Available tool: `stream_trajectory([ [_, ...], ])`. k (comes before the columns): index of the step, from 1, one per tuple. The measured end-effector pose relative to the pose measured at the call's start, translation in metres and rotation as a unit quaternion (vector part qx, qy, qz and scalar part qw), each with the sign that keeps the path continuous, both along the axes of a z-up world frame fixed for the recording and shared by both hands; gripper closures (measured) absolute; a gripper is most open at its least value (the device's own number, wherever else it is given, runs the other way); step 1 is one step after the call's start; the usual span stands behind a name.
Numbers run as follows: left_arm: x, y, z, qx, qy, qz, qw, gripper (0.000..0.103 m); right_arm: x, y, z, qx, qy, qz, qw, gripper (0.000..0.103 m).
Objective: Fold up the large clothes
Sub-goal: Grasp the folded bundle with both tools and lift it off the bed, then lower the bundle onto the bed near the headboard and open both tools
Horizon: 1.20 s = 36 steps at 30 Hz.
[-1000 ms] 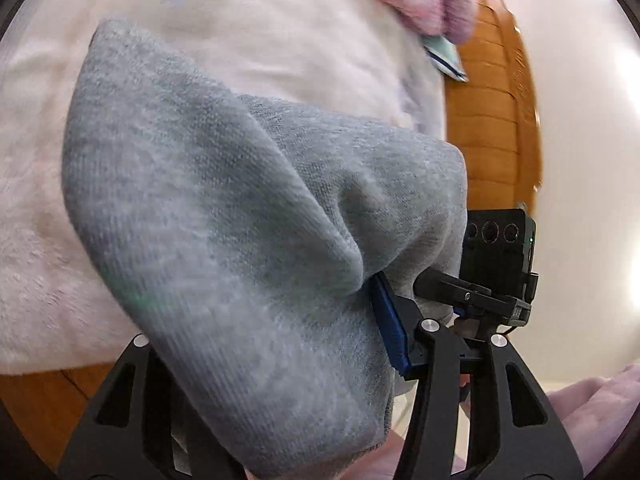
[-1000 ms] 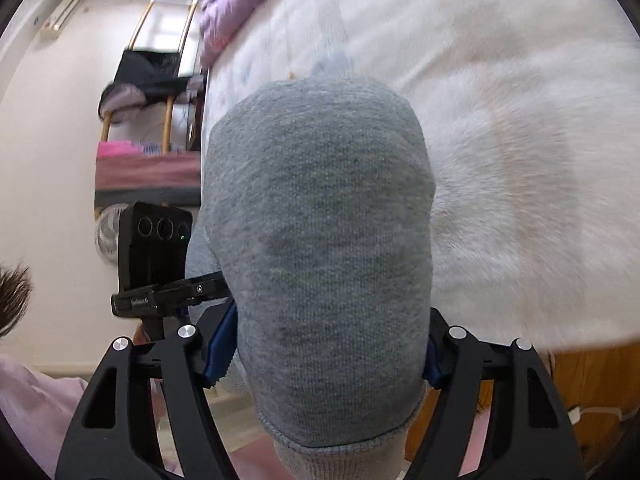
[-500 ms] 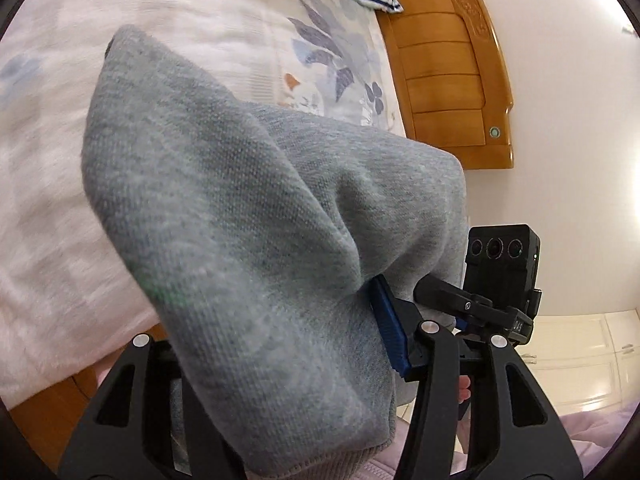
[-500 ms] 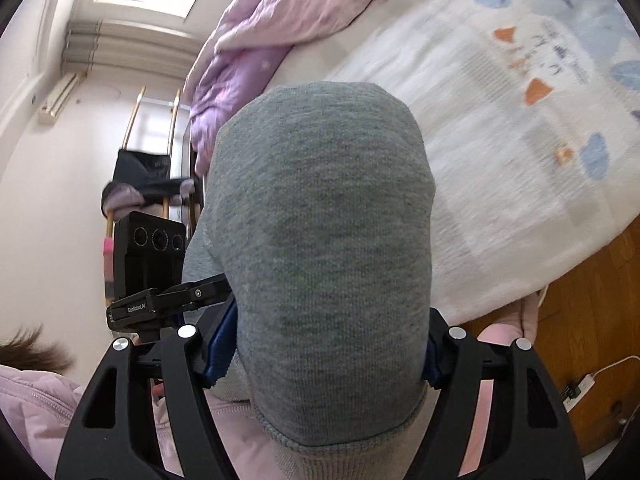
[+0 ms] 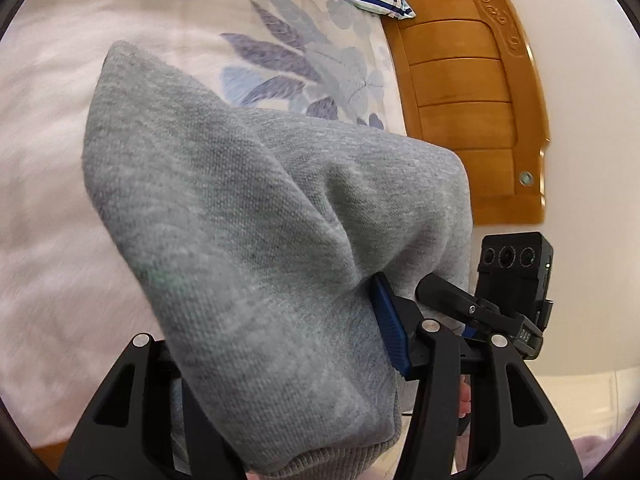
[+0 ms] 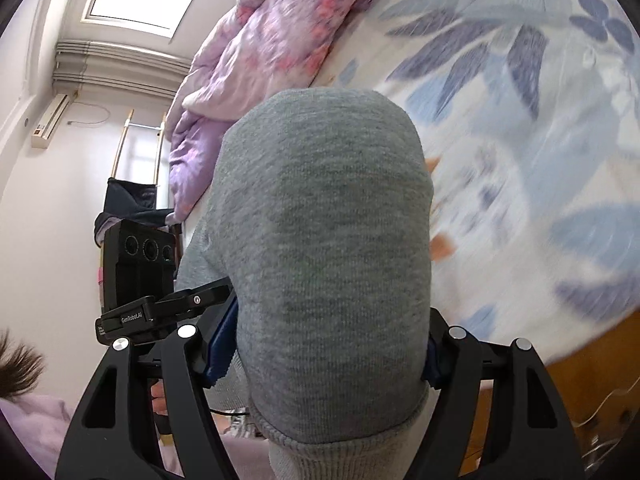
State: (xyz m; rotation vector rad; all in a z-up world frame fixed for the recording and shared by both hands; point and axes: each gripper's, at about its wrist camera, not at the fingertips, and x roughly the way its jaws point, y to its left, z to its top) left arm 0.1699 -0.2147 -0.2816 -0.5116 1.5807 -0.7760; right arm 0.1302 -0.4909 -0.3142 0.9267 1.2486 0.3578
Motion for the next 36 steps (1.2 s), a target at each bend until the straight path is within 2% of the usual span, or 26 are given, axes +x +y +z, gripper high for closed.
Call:
stream_trajectory([
  [2,0.023,-0.036,-0.018,0.011,-0.004,0.004,0.9999,0.051,0.02,-0.027,-0.012,-0.005,0.005,0.002,1.0,0.035],
  [4,0.047,-0.069,-0.037,0.016,-0.004,0.015,0.9998,0.051,0.047,-0.061,-0.036,-0.009,0.011,0.004,1.0,0.035],
  [8,0.095,-0.126,-0.101,0.034,-0.008,0.046,0.9983,0.051,0.093,-0.104,-0.086,-0.029,0.021,0.015,0.999,0.035],
  [10,0.11,-0.141,-0.129,0.035,-0.008,0.053,0.9979,0.051,0.108,-0.118,-0.112,-0.032,0.03,0.018,0.999,0.034],
  [11,0.118,-0.148,-0.147,0.038,-0.004,0.059,0.9975,0.051,0.115,-0.125,-0.127,-0.031,0.041,0.016,0.999,0.034],
  [13,0.132,-0.167,-0.176,0.059,-0.004,0.066,0.9961,0.049,0.124,-0.138,-0.163,-0.033,0.079,0.003,0.996,0.024],
  [15,0.134,-0.176,-0.199,0.104,0.008,0.058,0.9928,0.048,0.122,-0.15,-0.198,-0.047,0.135,-0.025,0.989,0.02],
  [16,0.134,-0.179,-0.208,0.123,0.025,0.05,0.9909,0.041,0.117,-0.156,-0.208,-0.046,0.156,-0.037,0.986,0.015],
  [17,0.132,-0.179,-0.208,0.137,0.031,0.046,0.989,0.035,0.111,-0.161,-0.211,-0.041,0.162,-0.043,0.985,0.014],
  [19,0.129,-0.176,-0.195,0.188,0.003,0.041,0.9814,0.025,0.099,-0.171,-0.204,-0.047,0.159,-0.049,0.985,0.011],
  [20,0.127,-0.174,-0.181,0.246,-0.03,0.029,0.9685,0.023,0.092,-0.176,-0.196,-0.065,0.169,-0.058,0.982,0.011],
  [21,0.125,-0.172,-0.172,0.284,-0.047,0.017,0.9575,0.023,0.084,-0.182,-0.188,-0.086,0.184,-0.071,0.977,0.01],
  [22,0.124,-0.17,-0.163,0.322,-0.062,0.003,0.9448,0.023,0.073,-0.192,-0.178,-0.117,0.208,-0.096,0.966,0.01],
  [23,0.124,-0.166,-0.155,0.344,-0.066,-0.005,0.9367,0.025,0.064,-0.199,-0.168,-0.147,0.224,-0.114,0.957,0.01],
  [24,0.124,-0.162,-0.147,0.355,-0.069,-0.004,0.9323,0.027,0.054,-0.204,-0.154,-0.178,0.222,-0.131,0.95,0.01],
  [25,0.124,-0.159,-0.137,0.364,-0.074,0.003,0.9285,0.032,0.048,-0.206,-0.141,-0.196,0.207,-0.14,0.948,0.01],
  [27,0.122,-0.159,-0.119,0.371,-0.088,0.004,0.9245,0.038,0.038,-0.206,-0.117,-0.217,0.163,-0.149,0.951,0.01],
  [28,0.121,-0.163,-0.109,0.38,-0.104,-0.001,0.9191,0.043,0.035,-0.202,-0.103,-0.225,0.143,-0.142,0.953,0.01],
  [29,0.119,-0.169,-0.1,0.382,-0.121,-0.006,0.9162,0.046,0.034,-0.198,-0.097,-0.226,0.137,-0.135,0.955,0.01],
  [30,0.117,-0.175,-0.096,0.374,-0.131,-0.008,0.918,0.05,0.033,-0.195,-0.09,-0.224,0.125,-0.132,0.957,0.01],
  [32,0.113,-0.185,-0.088,0.352,-0.139,-0.014,0.9255,0.051,0.037,-0.185,-0.079,-0.219,0.085,-0.135,0.963,0.017],
  [34,0.109,-0.199,-0.091,0.334,-0.14,-0.024,0.9318,0.055,0.045,-0.171,-0.08,-0.235,0.069,-0.114,0.963,0.04],
  [35,0.108,-0.208,-0.097,0.329,-0.14,-0.032,0.9334,0.055,0.049,-0.167,-0.088,-0.235,0.076,-0.104,0.963,0.045],
  [36,0.106,-0.22,-0.109,0.33,-0.138,-0.046,0.9326,0.055,0.053,-0.163,-0.099,-0.222,0.09,-0.096,0.966,0.057],
])
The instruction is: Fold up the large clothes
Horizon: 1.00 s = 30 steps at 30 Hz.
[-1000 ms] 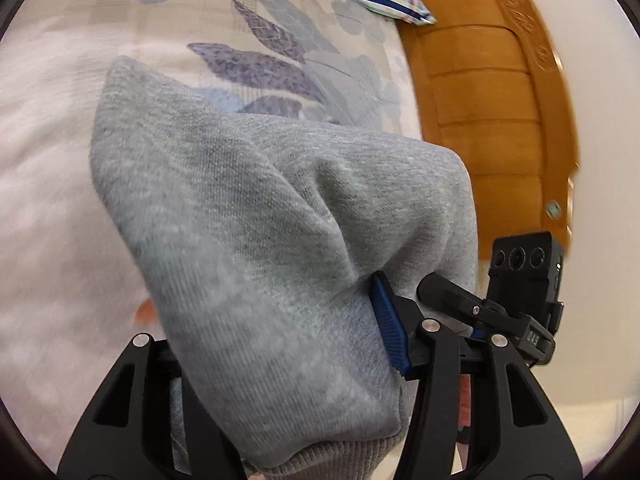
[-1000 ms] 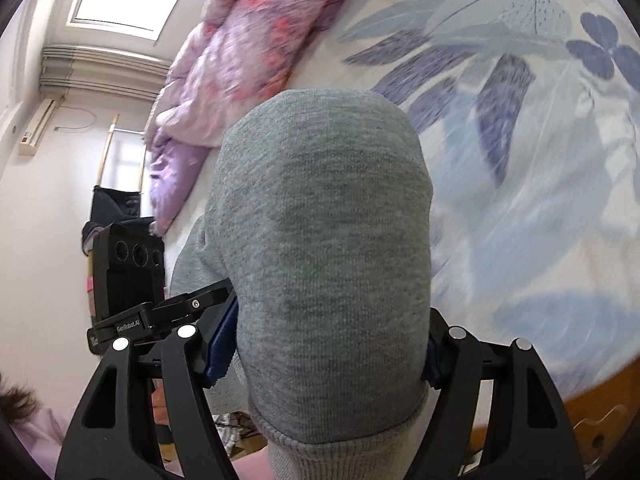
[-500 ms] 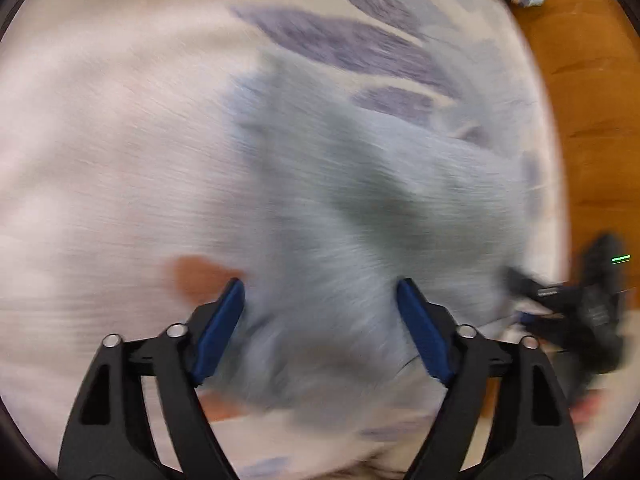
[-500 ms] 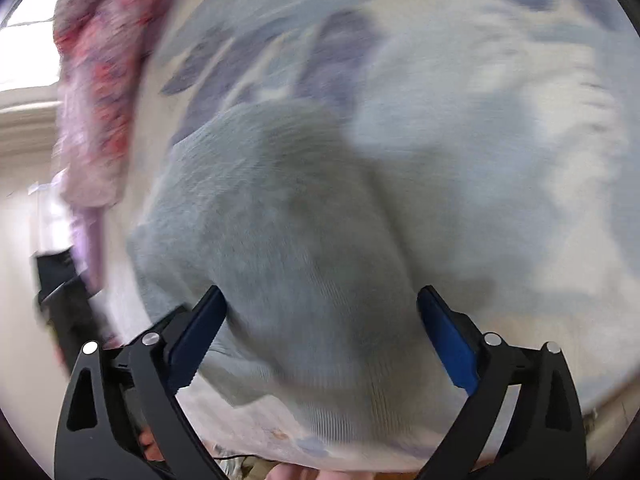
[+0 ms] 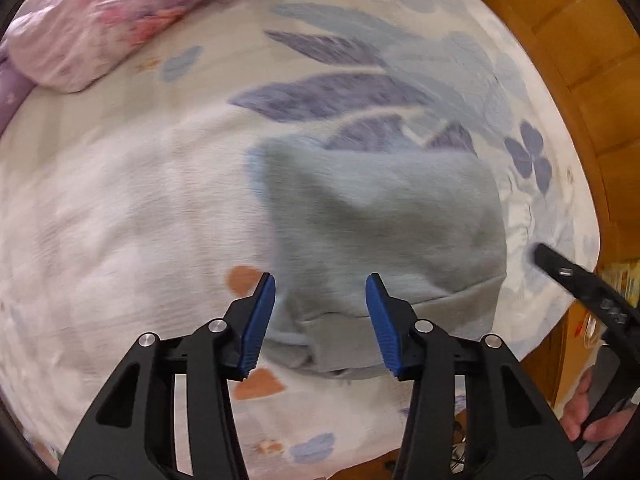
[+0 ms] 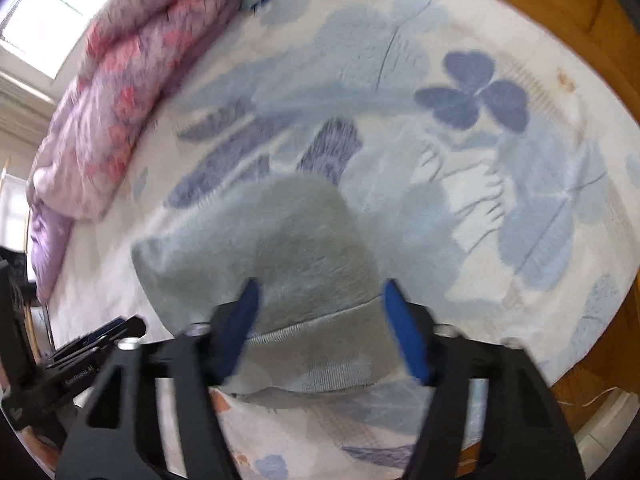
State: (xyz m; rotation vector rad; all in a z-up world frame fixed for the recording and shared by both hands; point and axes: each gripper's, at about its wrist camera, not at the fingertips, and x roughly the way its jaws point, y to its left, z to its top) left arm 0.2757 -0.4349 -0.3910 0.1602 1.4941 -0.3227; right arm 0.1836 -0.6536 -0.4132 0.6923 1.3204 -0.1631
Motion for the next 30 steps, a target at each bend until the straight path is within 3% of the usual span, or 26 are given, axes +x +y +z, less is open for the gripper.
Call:
stream_trajectory([
  [2,-0.003,-0.02,-0.026,0.002,0.012,-0.015,0.9998,0.058,0.012,0.004,-0.02,0.021,0.016,0.002,1.0,0.065],
  [5,-0.009,-0.038,-0.07,0.026,0.044,-0.026,0.9984,0.06,0.013,0.013,-0.049,0.017,0.04,-0.001,0.999,0.065],
  [7,-0.017,-0.04,-0.092,0.034,0.044,-0.029,0.998,0.06,0.008,0.015,-0.056,0.01,0.05,-0.009,0.999,0.064],
  [10,-0.021,-0.035,-0.093,0.021,0.033,-0.031,0.9988,0.059,-0.001,0.012,-0.053,0.021,0.051,-0.025,0.998,0.064],
  [13,-0.023,-0.028,-0.091,0.023,0.05,-0.028,0.9981,0.059,-0.015,0.014,-0.066,0.049,0.098,-0.038,0.993,0.064],
  [17,-0.03,-0.015,-0.08,0.056,0.054,-0.031,0.9965,0.054,-0.037,0.02,-0.053,0.049,0.102,-0.051,0.992,0.063],
  [19,-0.036,-0.004,-0.067,0.066,0.046,-0.029,0.9963,0.049,-0.046,0.025,-0.035,0.034,0.102,-0.054,0.993,0.051],
  [21,-0.04,0.009,-0.047,0.06,0.041,-0.022,0.9971,0.047,-0.055,0.034,-0.011,0.023,0.081,-0.054,0.995,0.049],
  [24,-0.048,0.03,-0.003,0.047,0.015,-0.022,0.9985,0.043,-0.064,0.06,0.05,-0.005,0.043,-0.036,0.998,0.044],
  [27,-0.058,0.048,0.053,0.036,-0.032,-0.046,0.9978,0.035,-0.061,0.09,0.102,-0.042,0.014,-0.017,0.999,0.044],
  [29,-0.069,0.06,0.097,0.026,-0.073,-0.06,0.9952,0.034,-0.065,0.114,0.152,-0.082,-0.016,-0.012,0.996,0.036],
  [30,-0.076,0.071,0.128,0.007,-0.094,-0.062,0.9936,0.029,-0.063,0.124,0.164,-0.099,-0.027,-0.011,0.995,0.027],
])
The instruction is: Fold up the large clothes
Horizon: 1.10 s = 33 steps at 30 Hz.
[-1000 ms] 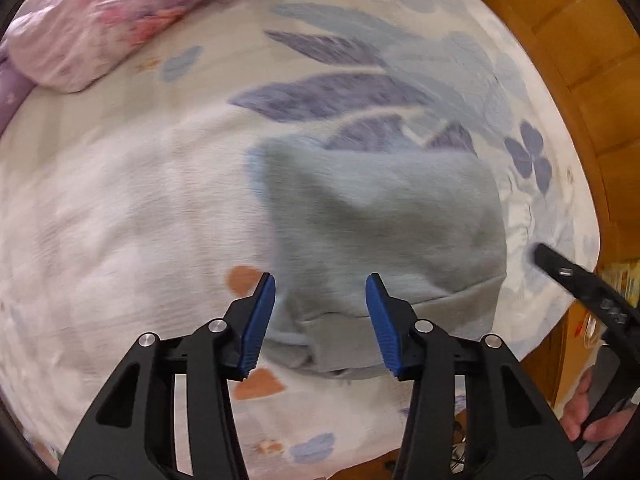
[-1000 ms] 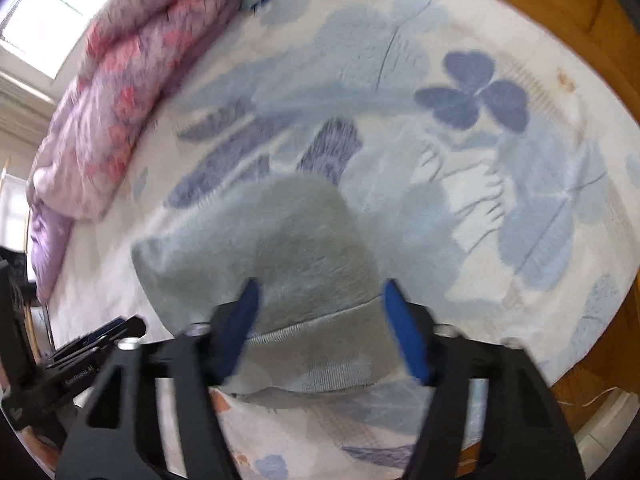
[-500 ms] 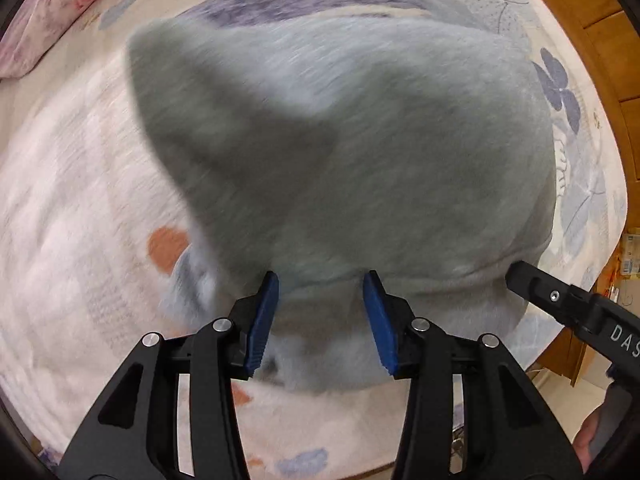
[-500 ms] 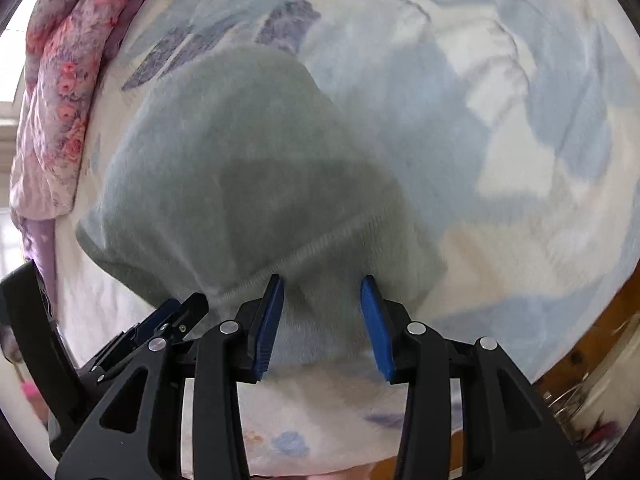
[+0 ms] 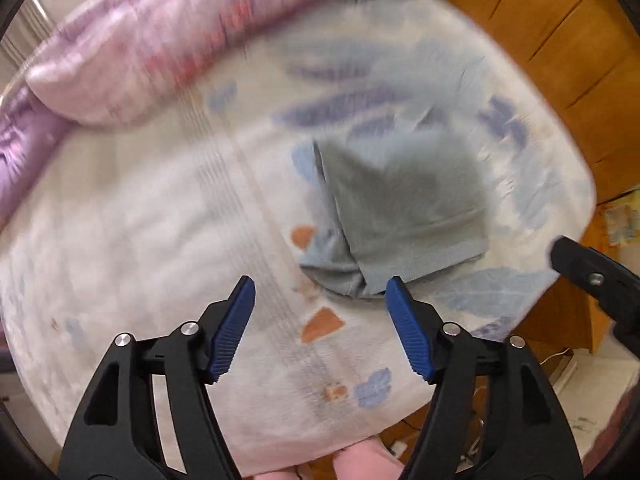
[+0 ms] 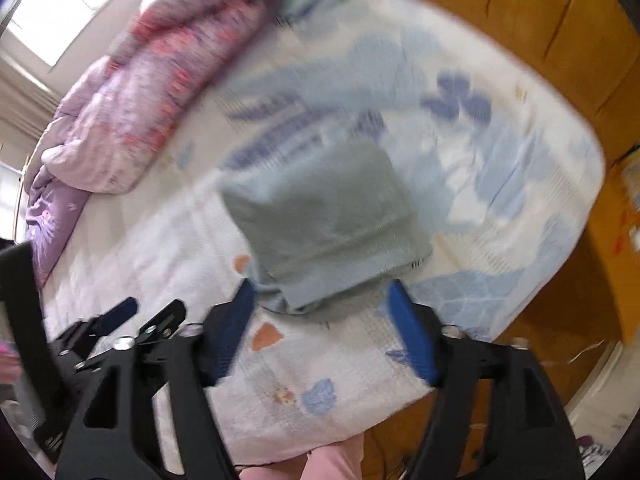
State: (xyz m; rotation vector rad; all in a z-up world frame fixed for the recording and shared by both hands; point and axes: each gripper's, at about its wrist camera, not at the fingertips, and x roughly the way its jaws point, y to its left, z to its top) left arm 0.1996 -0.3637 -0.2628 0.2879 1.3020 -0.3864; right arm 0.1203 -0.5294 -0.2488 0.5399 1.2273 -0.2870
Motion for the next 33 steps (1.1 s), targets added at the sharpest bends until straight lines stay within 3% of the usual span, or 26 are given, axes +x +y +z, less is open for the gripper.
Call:
stream_trajectory([
  [4,-0.018,0.031,0.087,-0.031,-0.063,-0.004,0.9975,0.028,-0.011,0.049,0.079,-0.089,-0.044,0.002,0.995,0.025],
  [6,-0.029,0.049,0.129,-0.051,-0.095,-0.009,0.9941,0.028,-0.021,0.066,0.108,-0.108,-0.063,-0.009,0.992,0.025],
  [8,-0.043,0.067,0.165,-0.067,-0.133,-0.01,0.9887,0.02,-0.031,0.082,0.132,-0.117,-0.075,-0.015,0.99,0.025],
  [13,-0.071,0.115,0.229,-0.087,-0.181,0.006,0.9797,0.019,-0.052,0.129,0.18,-0.156,-0.104,0.005,0.982,0.022],
  [22,-0.115,0.169,0.256,-0.075,-0.194,0.001,0.9781,0.019,-0.089,0.188,0.225,-0.179,-0.138,0.026,0.974,0.019],
  [33,-0.131,0.176,0.241,-0.058,-0.176,-0.016,0.9825,0.018,-0.091,0.207,0.218,-0.177,-0.123,0.029,0.976,0.018],
])
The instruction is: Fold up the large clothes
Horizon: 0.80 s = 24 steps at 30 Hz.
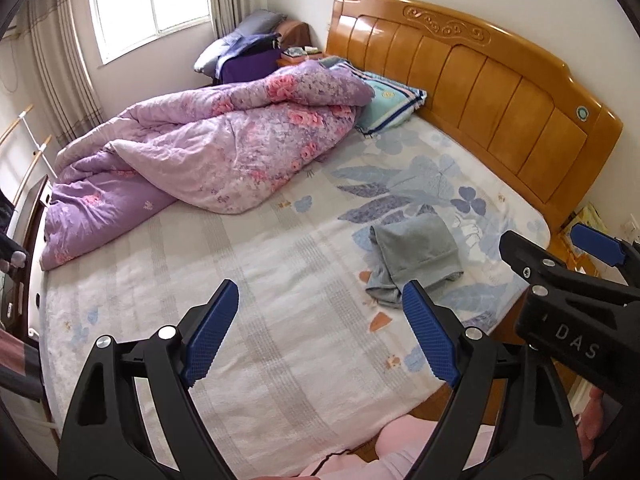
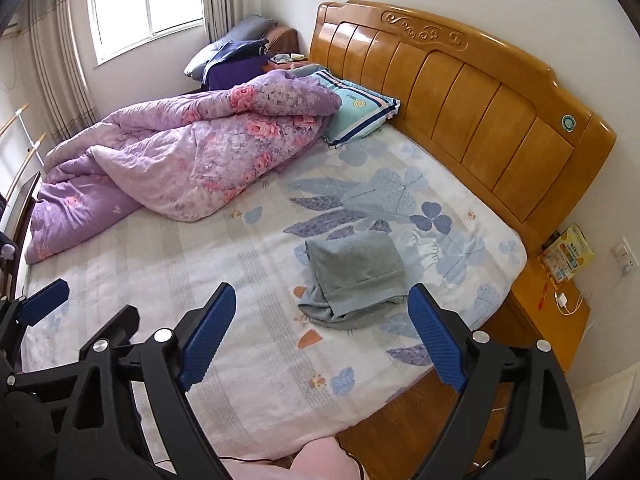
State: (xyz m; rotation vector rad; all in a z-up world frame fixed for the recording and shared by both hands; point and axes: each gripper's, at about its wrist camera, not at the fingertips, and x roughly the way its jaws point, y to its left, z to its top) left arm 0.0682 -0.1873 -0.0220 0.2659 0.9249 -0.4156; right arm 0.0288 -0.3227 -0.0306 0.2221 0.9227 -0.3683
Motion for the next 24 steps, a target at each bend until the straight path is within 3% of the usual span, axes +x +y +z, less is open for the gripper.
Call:
stream_trajectory([
  [15,0.015,0.009,0.0,-0.009,0.013,0.036,0.9992,0.016,-0.005,-0.012,-0.01,0.015,0.015,-0.021,1.0,0.018],
  [24,0.021,0.005,0.001,-0.009,0.011,0.031,0.9994,0.014,-0.004,-0.014,-0.012,0.012,0.02,-0.016,1.0,0.018],
])
